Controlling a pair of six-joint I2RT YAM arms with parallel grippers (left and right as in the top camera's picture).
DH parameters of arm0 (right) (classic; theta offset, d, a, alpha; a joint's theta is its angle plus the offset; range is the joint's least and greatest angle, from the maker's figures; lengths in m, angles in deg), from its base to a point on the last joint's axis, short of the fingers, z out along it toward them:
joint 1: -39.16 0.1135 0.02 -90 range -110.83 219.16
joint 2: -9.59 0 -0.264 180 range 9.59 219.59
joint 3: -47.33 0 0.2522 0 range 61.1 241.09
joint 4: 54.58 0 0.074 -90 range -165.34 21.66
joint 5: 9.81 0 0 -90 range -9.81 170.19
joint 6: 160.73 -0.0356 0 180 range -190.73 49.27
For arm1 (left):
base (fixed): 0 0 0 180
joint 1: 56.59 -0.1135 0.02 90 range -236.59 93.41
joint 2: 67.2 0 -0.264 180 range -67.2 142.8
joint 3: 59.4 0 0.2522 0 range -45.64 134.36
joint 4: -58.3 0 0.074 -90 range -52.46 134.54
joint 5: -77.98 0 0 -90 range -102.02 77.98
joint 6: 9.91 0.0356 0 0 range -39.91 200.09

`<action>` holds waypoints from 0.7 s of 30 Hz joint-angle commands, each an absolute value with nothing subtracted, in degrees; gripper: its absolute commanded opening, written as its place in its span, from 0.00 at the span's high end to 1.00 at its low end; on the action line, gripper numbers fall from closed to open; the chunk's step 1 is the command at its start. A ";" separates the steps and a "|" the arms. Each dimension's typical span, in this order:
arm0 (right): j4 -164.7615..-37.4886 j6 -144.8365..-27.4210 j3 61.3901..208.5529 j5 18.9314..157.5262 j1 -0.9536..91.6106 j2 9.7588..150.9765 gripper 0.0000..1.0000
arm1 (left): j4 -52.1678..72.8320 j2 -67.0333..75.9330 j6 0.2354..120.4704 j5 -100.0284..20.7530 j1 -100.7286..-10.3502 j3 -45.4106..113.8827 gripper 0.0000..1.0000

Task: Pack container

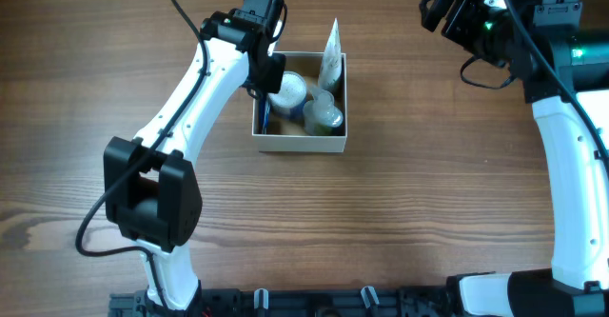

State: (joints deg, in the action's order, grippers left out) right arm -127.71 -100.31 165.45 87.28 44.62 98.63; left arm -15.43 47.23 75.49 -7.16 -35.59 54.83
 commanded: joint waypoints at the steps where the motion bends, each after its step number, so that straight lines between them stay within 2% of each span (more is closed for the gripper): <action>1: -127.67 -100.88 165.63 87.56 44.66 98.63 0.00 | -15.69 44.79 69.08 -6.31 -37.28 56.03 0.54; 5: -127.67 -100.88 165.63 87.56 44.66 98.63 0.00 | -15.67 39.93 66.11 -6.33 -41.52 56.16 0.47; 10: -127.67 -100.86 165.63 87.56 44.66 98.63 0.00 | -17.96 35.85 66.37 -6.39 -49.67 56.16 0.30; 14: -127.67 -100.88 165.63 87.54 44.66 98.63 0.00 | -22.92 35.74 66.35 -7.33 -54.92 56.16 0.29; 15: -127.67 -100.88 165.63 87.56 44.66 98.63 0.00 | -24.08 35.80 66.33 -7.79 -55.62 56.16 0.24; 17: -127.67 -100.88 165.63 87.54 44.66 98.63 0.00 | -26.05 35.80 66.31 -7.92 -56.53 56.16 0.00; 21: -127.67 -100.88 165.63 87.56 44.66 98.63 0.00 | -27.95 35.85 66.31 -7.92 -57.01 56.16 0.00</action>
